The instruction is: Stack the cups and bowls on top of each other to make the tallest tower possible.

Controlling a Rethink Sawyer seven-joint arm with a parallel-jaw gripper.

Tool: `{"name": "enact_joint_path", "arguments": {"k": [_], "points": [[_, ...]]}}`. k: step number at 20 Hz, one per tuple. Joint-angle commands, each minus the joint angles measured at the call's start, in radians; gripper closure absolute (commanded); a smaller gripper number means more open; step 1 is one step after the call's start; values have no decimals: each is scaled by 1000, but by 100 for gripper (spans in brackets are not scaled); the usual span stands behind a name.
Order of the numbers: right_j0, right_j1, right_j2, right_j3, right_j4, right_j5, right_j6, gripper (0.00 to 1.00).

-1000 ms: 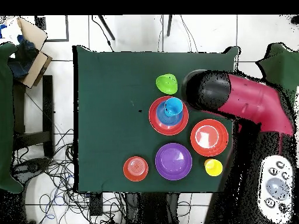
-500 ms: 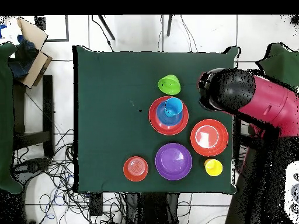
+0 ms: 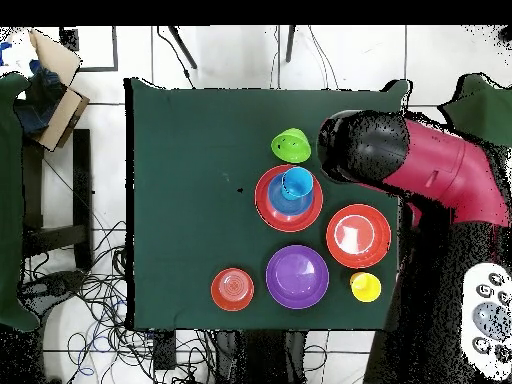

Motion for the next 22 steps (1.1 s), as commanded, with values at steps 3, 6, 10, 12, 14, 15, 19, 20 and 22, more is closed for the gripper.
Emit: {"name": "enact_joint_path", "arguments": {"k": [3,6,10,12,14,15,19,20,22], "points": [[24,35,99,55,-55,32,-81,0],[25,38,103,46,-62,19,-91,0],[26,42,106,45,-52,21,-77,0],[27,43,105,42,-53,22,-77,0],[27,45,108,40,-52,25,-78,0],[29,51,107,32,-54,28,-76,0],[35,101,123,8,-44,-20,-44,0],[40,112,123,3,-47,-38,-34,0],[57,125,111,-3,-53,-69,-1,0]]}}
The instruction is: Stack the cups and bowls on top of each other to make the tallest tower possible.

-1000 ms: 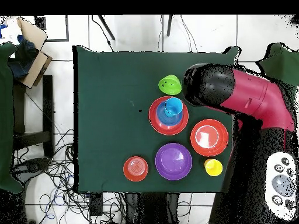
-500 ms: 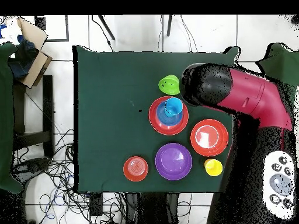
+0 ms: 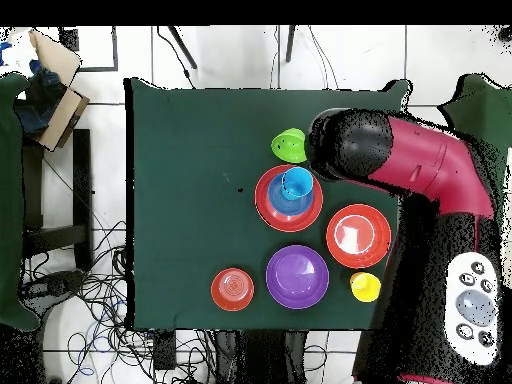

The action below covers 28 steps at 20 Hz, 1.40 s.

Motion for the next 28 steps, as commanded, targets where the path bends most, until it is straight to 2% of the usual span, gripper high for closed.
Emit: {"name": "enact_joint_path", "arguments": {"k": [1,4,7,9,12,17,28], "points": [[48,101,96,5,-57,-83,10,0],[39,72,96,54,-50,-82,-8,0],[4,-48,94,184,-33,25,-113,0],[-21,-88,91,256,-43,21,-158,0],[-50,-57,105,303,-86,-81,-168,0],[-85,13,133,357,-163,-294,-126,0],[-94,49,128,433,-256,-502,-23,0]]}}
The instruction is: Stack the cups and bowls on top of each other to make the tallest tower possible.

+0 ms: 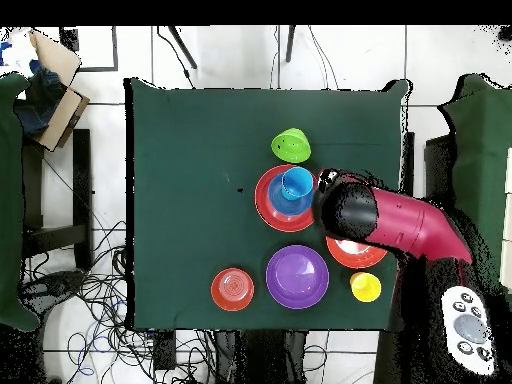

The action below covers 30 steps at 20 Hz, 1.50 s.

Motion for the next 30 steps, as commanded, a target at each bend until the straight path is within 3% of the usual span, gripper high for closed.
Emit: {"name": "enact_joint_path", "arguments": {"k": [1,10,30], "points": [[4,65,100,124,-128,-128,-16,0],[6,136,78,138,-189,-275,39,0],[-108,114,181,191,-208,-260,-5,0]]}}
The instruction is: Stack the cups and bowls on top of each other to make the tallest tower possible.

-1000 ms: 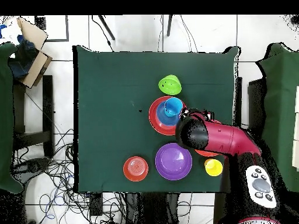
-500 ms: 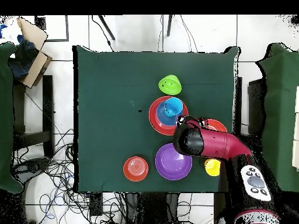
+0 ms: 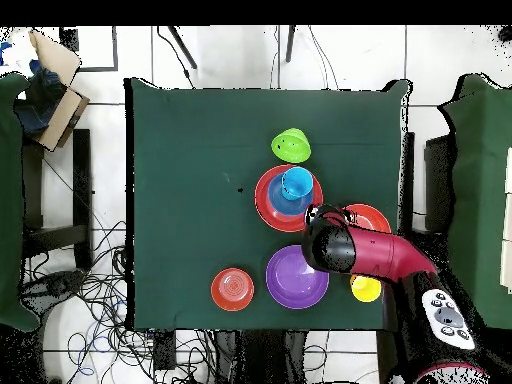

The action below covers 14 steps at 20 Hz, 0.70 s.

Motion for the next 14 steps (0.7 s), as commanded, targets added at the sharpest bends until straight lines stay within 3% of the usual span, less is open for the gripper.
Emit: {"name": "enact_joint_path", "arguments": {"k": [1,7,14], "points": [[-39,7,142,45,-95,-52,-1,0],[-129,19,227,86,-124,-124,18,0],[-153,18,243,89,-145,-120,17,0]]}}
